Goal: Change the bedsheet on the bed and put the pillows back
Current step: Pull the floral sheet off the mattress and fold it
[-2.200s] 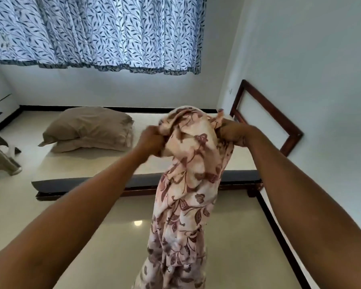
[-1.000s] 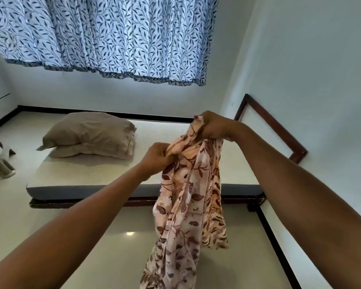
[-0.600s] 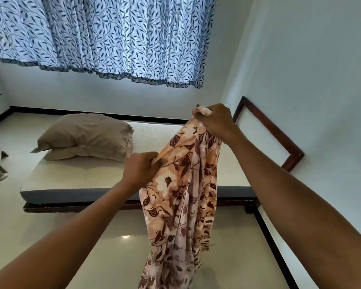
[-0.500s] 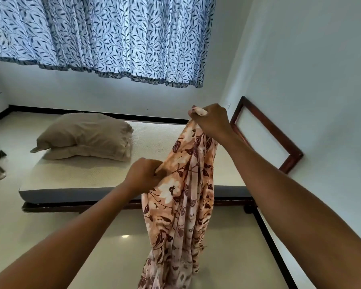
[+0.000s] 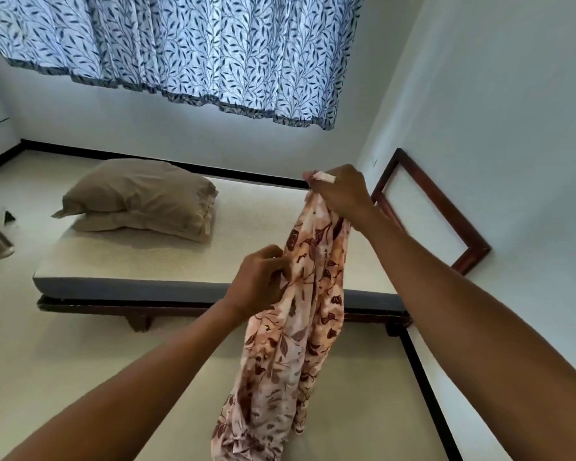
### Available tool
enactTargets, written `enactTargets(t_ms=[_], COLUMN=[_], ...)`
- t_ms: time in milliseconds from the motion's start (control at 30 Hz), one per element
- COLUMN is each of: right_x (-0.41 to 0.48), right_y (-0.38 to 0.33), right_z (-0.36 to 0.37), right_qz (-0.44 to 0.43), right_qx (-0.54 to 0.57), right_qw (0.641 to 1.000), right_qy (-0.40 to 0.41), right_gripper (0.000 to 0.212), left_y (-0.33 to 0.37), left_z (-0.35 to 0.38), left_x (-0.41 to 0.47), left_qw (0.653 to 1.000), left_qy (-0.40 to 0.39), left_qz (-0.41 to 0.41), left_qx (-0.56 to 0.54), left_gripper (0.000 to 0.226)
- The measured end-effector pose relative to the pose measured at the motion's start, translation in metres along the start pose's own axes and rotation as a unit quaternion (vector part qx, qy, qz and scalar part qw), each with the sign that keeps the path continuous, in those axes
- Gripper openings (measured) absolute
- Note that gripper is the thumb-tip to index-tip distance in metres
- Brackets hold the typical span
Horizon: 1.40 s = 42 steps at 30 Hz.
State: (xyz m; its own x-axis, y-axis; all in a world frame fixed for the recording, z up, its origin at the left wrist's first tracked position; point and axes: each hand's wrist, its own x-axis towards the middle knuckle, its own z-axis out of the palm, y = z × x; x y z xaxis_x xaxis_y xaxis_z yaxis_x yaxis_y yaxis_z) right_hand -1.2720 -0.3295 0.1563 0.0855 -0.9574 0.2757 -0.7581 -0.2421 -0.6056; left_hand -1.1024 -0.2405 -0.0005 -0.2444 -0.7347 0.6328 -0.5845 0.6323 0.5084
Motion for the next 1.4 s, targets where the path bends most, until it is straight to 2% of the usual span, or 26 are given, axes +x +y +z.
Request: enactTargets(t_ms=[67,133,267,400,500,700,833,933,1067,1200,1300,1400], right_x=[-0.004,-0.005,-0.006,-0.006,-0.001,-0.002,-0.001,0.003,0.004,-0.001,-0.006,-0.006], right_y=[0.000,0.003,0.001,-0.011,-0.013,-0.016,-0.013,0.000,0.036,0.049,0.031,0.018], right_z=[0.007,0.011,0.014,0.014,0.014,0.010,0.003,-0.006,-0.009,0.007,0.011,0.011], right_qz=[0.010,0.020,0.008,-0.019,-0.016,-0.032,-0.033,-0.029,0.037,0.072,0.051,0.023], right_qx=[0.029,0.033,0.056,0.072,0.079,0.115,0.124,0.106,0.125,0.188,0.199,0.187], right_qw=[0.999,0.998,0.998,0.995,0.992,0.987,0.985,0.986,0.986,0.977,0.975,0.978], right_qy=[0.028,0.044,0.040,0.067,0.094,0.107,0.119,0.124,0.105,0.077,0.080,0.086], right_gripper=[0.050,0.047,0.044,0.046,0.054,0.051,0.052,0.053,0.055,0.057,0.039,0.038], left_y=[0.007,0.021,0.046,0.044,0.045,0.037,0.039,0.030,0.007,-0.003,0.012,0.037], left_z=[0.007,0.011,0.033,0.056,0.064,0.070,0.075,0.064,0.029,0.017,0.035,0.065], left_x=[-0.002,-0.006,-0.025,-0.027,-0.022,-0.011,-0.007,-0.017,-0.035,-0.034,-0.040,-0.049], left_qw=[0.995,0.986,0.982,0.969,0.959,0.940,0.942,0.954,0.972,0.964,0.969,0.970], left_qy=[0.054,0.094,0.061,0.040,0.068,0.100,0.112,0.110,0.063,0.036,-0.010,-0.051], left_qz=[-0.072,-0.105,-0.140,-0.224,-0.266,-0.319,-0.310,-0.270,-0.223,-0.261,-0.229,-0.197], left_qx=[-0.048,-0.092,-0.110,-0.097,-0.071,-0.066,-0.066,-0.070,-0.035,-0.046,-0.094,-0.132], left_gripper=[0.018,0.017,0.016,0.015,0.013,0.027,0.015,0.010,0.004,0.004,0.012,0.021])
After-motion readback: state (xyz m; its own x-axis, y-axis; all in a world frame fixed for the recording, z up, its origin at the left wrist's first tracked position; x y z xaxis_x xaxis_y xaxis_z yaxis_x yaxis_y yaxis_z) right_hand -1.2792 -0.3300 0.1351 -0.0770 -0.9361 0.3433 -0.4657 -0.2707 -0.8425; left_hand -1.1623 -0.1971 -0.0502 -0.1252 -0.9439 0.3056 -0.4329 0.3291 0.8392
